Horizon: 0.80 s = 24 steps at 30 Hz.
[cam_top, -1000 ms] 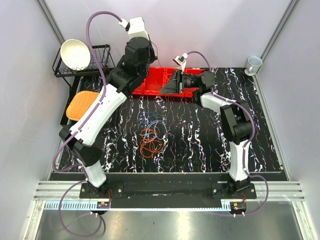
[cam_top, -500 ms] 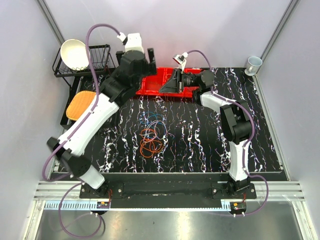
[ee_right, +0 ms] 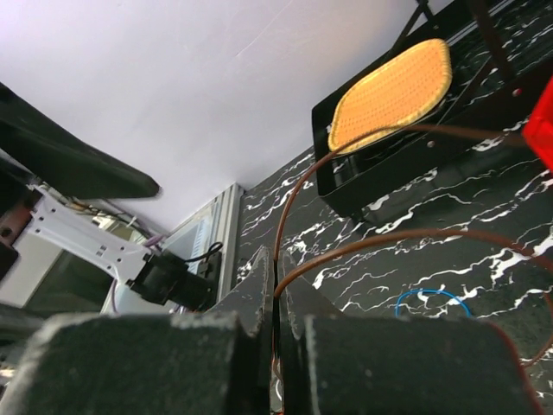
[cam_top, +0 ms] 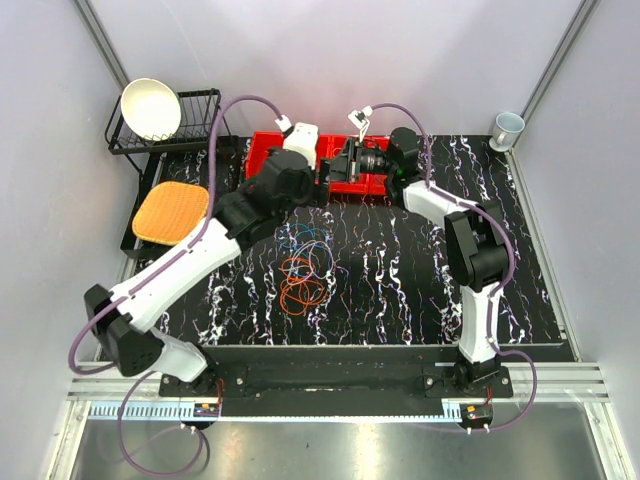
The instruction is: Untangle the cables
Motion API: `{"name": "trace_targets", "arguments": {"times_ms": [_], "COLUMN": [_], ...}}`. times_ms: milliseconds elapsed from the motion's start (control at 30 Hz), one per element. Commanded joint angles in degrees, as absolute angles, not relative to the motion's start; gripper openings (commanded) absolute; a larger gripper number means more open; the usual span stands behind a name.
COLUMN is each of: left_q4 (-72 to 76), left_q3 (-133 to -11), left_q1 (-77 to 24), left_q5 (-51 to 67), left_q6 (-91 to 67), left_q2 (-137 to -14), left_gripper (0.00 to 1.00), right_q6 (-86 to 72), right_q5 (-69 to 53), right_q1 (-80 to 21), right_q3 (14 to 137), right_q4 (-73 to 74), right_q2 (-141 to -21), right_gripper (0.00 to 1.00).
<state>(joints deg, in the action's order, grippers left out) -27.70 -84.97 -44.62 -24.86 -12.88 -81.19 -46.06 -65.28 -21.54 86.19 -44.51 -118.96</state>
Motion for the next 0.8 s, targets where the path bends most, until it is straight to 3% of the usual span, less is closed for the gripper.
{"name": "trace_targets", "arguments": {"times_ms": [0,400,600,767], "left_q4": [-23.0,-16.7,-14.5,-14.5], "left_q3": [-85.6,-84.5,-84.6,-85.3], "left_q1": [-44.7,-45.5,-45.6,-45.8], "left_q5": [-22.1,-22.4,-24.7,-27.6], "left_q6": [-10.5,-9.6,-9.0,-7.9], "left_q2": [-84.9,-91.0,-92.8,-94.6], "left_gripper": [0.72,0.67,0.53,0.46], "right_q6": [-39.3,-40.9,-41.6,-44.3], "right_q5": [-61.1,-62.3,-63.6,-65.0], "right_q1": [-21.9,-22.0,-22.0,-22.0], "right_q3": [86.3,85.9,85.9,86.0], "right_q4": [-38.7,-39.2,-40.3,-43.3], "right_q2": [-113.0,-112.0,-112.1,-112.9], "right_gripper": [0.0,0.0,0.0,0.0]}}
